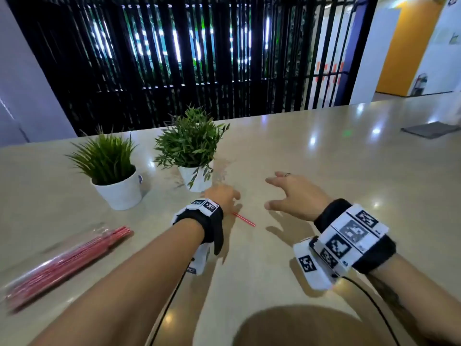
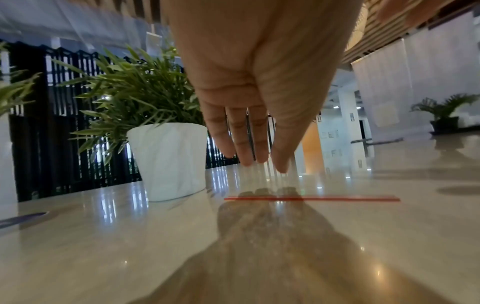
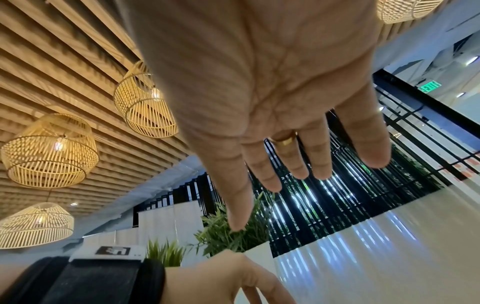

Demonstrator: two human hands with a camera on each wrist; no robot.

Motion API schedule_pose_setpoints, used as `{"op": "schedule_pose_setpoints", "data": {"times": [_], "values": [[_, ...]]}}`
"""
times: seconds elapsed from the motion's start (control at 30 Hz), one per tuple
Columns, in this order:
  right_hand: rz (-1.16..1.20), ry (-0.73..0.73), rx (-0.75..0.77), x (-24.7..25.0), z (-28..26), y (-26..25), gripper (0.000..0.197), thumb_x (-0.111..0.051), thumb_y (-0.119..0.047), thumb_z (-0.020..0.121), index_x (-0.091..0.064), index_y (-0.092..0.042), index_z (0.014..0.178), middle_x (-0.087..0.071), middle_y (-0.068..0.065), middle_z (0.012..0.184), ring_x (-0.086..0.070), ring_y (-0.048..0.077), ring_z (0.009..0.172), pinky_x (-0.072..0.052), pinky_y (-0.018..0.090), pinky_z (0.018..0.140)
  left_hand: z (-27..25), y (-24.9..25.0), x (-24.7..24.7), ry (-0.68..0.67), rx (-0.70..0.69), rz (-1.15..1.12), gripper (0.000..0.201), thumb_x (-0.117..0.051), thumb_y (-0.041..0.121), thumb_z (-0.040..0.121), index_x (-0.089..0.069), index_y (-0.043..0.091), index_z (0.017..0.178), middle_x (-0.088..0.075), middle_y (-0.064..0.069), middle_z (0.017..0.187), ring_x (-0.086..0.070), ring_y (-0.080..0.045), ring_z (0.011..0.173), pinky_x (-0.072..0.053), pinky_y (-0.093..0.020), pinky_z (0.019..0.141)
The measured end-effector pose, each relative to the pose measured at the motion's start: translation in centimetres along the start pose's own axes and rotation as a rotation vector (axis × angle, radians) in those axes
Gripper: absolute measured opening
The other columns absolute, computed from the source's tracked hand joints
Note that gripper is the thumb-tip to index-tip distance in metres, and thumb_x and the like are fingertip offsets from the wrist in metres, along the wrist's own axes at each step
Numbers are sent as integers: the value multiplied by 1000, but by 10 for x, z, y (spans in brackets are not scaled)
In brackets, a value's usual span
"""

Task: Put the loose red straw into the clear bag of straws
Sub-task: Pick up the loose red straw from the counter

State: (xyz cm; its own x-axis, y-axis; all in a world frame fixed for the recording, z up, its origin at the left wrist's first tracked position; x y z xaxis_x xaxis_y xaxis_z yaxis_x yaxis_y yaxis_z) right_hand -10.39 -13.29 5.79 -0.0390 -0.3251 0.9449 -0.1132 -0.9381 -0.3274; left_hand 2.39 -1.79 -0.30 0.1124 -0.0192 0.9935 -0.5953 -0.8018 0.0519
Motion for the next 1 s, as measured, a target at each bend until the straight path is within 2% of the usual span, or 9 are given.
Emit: {"op": "schedule_pose_setpoints", "data": {"times": [0.03, 0.1, 0.2, 0.27, 0.33, 0.43, 0.77, 0.93, 1.0], "values": [[-6, -7, -19, -2, 2, 1, 62, -58, -36, 83, -35, -19, 138, -26, 7, 154, -30, 23, 138, -31, 38, 108, 1, 3, -1, -29, 9, 16, 35, -42, 22, 90, -52, 17, 123, -56, -12, 127, -49, -31, 118, -42, -41, 95], [17, 40, -30, -6, 5, 6, 51, -58, -36, 83, -47, -16, 129, -41, 8, 145, -41, 24, 130, -37, 38, 103, 4, 5, -6, -48, 6, 34, 32, -41, 20, 90, -53, 12, 119, -57, -15, 122, -52, -33, 113, -42, -38, 88], [83, 91, -48, -11, 5, 12, 39, -59, -34, 82, -57, -15, 116, -54, 6, 133, -50, 24, 120, -42, 39, 98, 8, 3, -19, -100, 5, -46, 31, -48, 15, 87, -46, 10, 117, -58, -18, 117, -54, -33, 106, -38, -33, 77], [107, 84, -47, -13, 4, 15, 40, -60, -34, 82, -57, -15, 117, -54, 6, 133, -50, 24, 120, -42, 40, 99, 12, 3, -25, -123, -13, -54, 32, -51, 12, 85, -45, 10, 117, -56, -20, 117, -54, -35, 106, -39, -36, 81], [127, 80, -50, -17, 4, 17, 42, -60, -34, 81, -55, -16, 119, -54, 5, 134, -49, 24, 122, -41, 41, 101, 15, 4, -26, -124, -32, -31, 27, -49, 15, 86, -49, 9, 113, -55, -21, 116, -53, -36, 105, -40, -38, 86], [134, 77, -43, -22, 3, 19, 45, -60, -34, 82, -54, -16, 122, -50, 4, 138, -47, 23, 124, -40, 39, 101, 19, 4, -27, -131, -36, -12, 22, -47, 17, 87, -57, 7, 104, -55, -21, 114, -54, -37, 104, -40, -36, 85], [151, 83, -49, -27, -3, 24, 41, -59, -32, 83, -55, -15, 120, -38, 8, 147, -37, 23, 133, -35, 39, 105, 24, 0, -30, -169, -21, -49, 23, -47, 8, 86, -59, 2, 104, -58, -22, 115, -53, -37, 107, -42, -40, 91], [153, 116, -40, -24, -5, 23, 37, -57, -31, 84, -57, -16, 118, -45, 5, 142, -41, 23, 129, -38, 39, 101, 19, -5, -29, -50, -23, -277, 23, -53, 6, 84, -59, 3, 106, -63, -22, 111, -56, -36, 103, -42, -33, 83], [161, 141, -27, -23, -4, 22, 35, -57, -33, 84, -59, -16, 114, -53, 4, 133, -47, 22, 122, -42, 40, 97, 14, -6, -20, 5, -47, -339, 24, -51, 5, 85, -61, 2, 107, -63, -21, 104, -56, -34, 99, -34, -25, 74]]}}
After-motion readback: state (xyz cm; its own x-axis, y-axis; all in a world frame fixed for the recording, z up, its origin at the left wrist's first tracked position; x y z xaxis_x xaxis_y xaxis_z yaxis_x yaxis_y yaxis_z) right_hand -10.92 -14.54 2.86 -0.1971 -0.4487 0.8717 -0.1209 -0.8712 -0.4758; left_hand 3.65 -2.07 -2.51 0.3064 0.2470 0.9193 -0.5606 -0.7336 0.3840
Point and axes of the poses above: each hand's wrist, its own z-axis towards the middle knuckle, its own x-axis out of the back of the hand, y = z × x, the point moved 3 cm from there along z, towards the middle knuckle
